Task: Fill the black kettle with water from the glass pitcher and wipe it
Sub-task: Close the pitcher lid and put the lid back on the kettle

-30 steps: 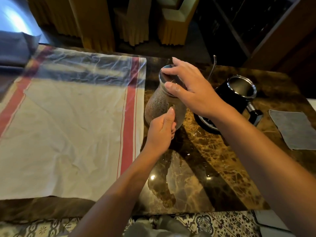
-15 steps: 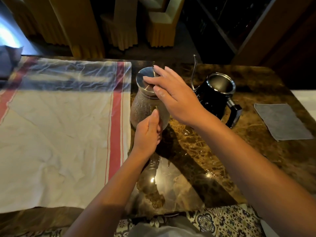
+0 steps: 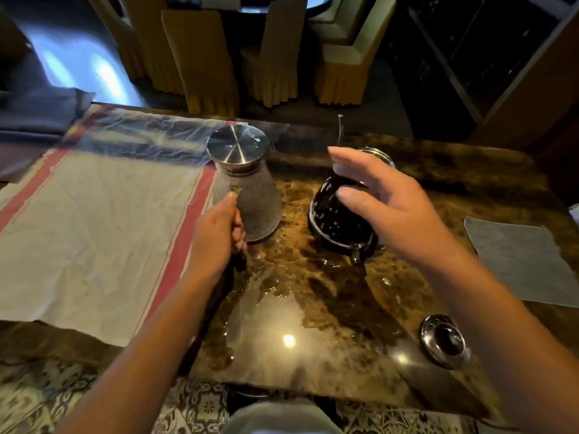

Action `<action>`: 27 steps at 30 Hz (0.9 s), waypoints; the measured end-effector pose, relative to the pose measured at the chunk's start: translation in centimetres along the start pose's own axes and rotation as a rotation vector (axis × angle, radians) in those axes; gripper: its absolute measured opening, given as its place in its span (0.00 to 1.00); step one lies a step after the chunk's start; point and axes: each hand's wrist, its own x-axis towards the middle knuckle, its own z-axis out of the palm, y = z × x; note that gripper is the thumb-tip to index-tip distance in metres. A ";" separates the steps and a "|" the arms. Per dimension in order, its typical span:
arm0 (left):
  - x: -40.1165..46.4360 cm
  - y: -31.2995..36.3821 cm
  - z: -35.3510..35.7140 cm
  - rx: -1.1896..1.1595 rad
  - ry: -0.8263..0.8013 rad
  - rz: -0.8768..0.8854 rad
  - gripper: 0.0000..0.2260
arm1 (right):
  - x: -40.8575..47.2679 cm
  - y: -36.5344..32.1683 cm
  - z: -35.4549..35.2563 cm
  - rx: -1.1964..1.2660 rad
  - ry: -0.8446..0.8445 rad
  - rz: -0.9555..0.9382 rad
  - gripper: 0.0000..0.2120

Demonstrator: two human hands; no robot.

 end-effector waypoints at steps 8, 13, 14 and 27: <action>-2.1 0.2 0.9 0.405 0.445 0.396 0.19 | -9.4 9.2 -8.1 0.097 0.123 0.156 0.17; -6.1 0.8 6.5 0.528 0.247 0.650 0.25 | -14.1 13.9 -9.6 -0.041 0.079 0.335 0.17; -6.6 0.8 8.2 0.523 0.187 0.645 0.25 | -15.0 14.5 -9.5 -0.086 0.071 0.348 0.17; -7.7 1.7 20.0 0.167 -0.068 0.277 0.17 | -20.2 17.9 -7.1 -0.235 0.016 0.374 0.12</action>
